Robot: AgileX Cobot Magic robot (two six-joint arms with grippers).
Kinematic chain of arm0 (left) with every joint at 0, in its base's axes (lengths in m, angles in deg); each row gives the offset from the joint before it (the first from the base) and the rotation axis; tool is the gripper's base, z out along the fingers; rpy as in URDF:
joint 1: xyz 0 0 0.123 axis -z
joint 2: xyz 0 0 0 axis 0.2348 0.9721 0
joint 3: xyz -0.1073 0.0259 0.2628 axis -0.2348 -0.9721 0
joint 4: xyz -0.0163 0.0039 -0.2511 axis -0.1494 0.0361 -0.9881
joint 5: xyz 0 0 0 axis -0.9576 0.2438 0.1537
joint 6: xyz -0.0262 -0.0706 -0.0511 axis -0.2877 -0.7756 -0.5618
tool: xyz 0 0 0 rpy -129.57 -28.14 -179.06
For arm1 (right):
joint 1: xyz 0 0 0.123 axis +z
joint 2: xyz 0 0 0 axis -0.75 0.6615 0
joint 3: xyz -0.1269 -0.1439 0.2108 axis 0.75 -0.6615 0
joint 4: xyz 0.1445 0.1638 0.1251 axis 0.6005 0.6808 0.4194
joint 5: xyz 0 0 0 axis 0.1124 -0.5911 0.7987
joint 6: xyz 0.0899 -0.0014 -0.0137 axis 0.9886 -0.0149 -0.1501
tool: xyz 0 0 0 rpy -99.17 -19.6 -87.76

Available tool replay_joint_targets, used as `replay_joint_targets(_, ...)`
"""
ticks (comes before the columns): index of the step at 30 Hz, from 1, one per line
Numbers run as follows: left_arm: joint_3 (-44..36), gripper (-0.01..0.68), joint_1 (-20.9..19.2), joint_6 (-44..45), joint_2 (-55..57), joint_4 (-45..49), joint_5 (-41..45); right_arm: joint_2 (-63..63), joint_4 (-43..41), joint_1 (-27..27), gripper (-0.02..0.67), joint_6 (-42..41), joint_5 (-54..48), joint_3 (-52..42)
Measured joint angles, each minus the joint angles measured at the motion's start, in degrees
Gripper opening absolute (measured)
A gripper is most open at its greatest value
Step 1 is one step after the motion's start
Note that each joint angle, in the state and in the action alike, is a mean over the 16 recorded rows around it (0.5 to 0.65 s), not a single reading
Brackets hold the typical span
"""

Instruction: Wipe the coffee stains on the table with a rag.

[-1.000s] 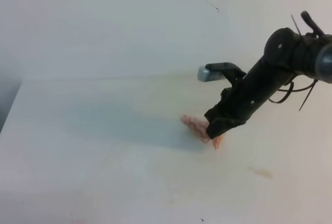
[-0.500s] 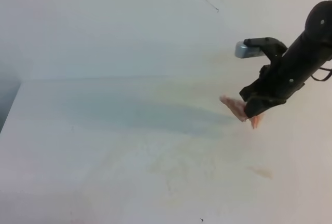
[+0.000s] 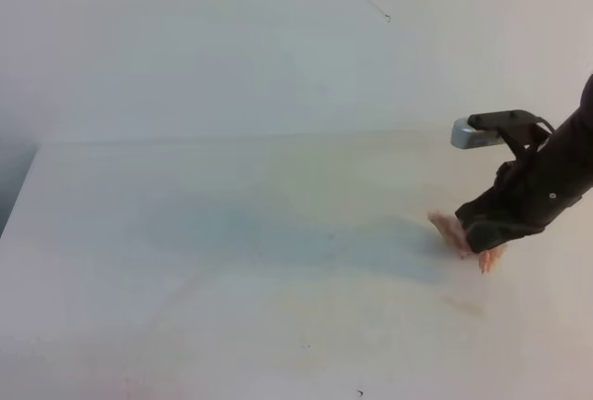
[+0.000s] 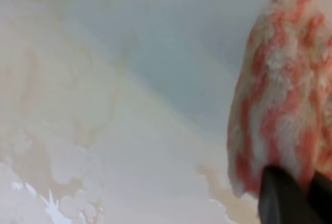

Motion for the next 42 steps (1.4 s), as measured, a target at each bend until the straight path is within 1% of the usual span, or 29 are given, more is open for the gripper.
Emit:
replay_joint_targets(9,0.0,-0.001,0.0,0.0,0.1,0.0,0.0,-0.3,2.5,0.0,0.219,-2.6,-2.5,2.3)
replay_joint_targets(11,0.0,-0.001,0.0,0.0,0.0,0.0,0.0,-0.8,2.8,0.0,0.254,-2.9,-3.1,3.0)
replay_joint_targets(13,0.0,-0.001,0.0,0.0,0.0,0.0,0.0,-1.4,2.8,0.0,0.271,-3.1,-3.7,3.6)
replay_joint_targets(16,0.0,-0.001,0.0,0.0,0.0,0.0,0.0,-3.2,2.1,0.1,0.244,-3.3,-4.3,4.5)
replay_joint_targets(23,0.0,-0.001,0.0,0.0,0.0,0.0,0.0,-10.8,-1.3,0.1,0.11,-2.5,-4.8,5.7)
replay_joint_targets(27,0.0,-0.001,0.0,0.0,0.0,0.0,0.0,-16.9,-4.8,0.1,0.03,0.0,-4.1,5.6)
replay_joint_targets(29,0.0,-0.001,0.0,0.0,0.0,0.0,0.0,-20.3,-7.0,0.1,0.002,2.0,-3.1,5.1)
replay_joint_targets(34,0.0,-0.001,0.0,0.0,0.0,0.0,0.0,-29.2,-13.0,0.1,0.0,9.0,1.4,1.2)
replay_joint_targets(42,0.0,-0.001,0.0,0.0,0.1,0.0,0.0,-44.3,-21.0,0.1,0.0,20.1,11.4,-11.6)
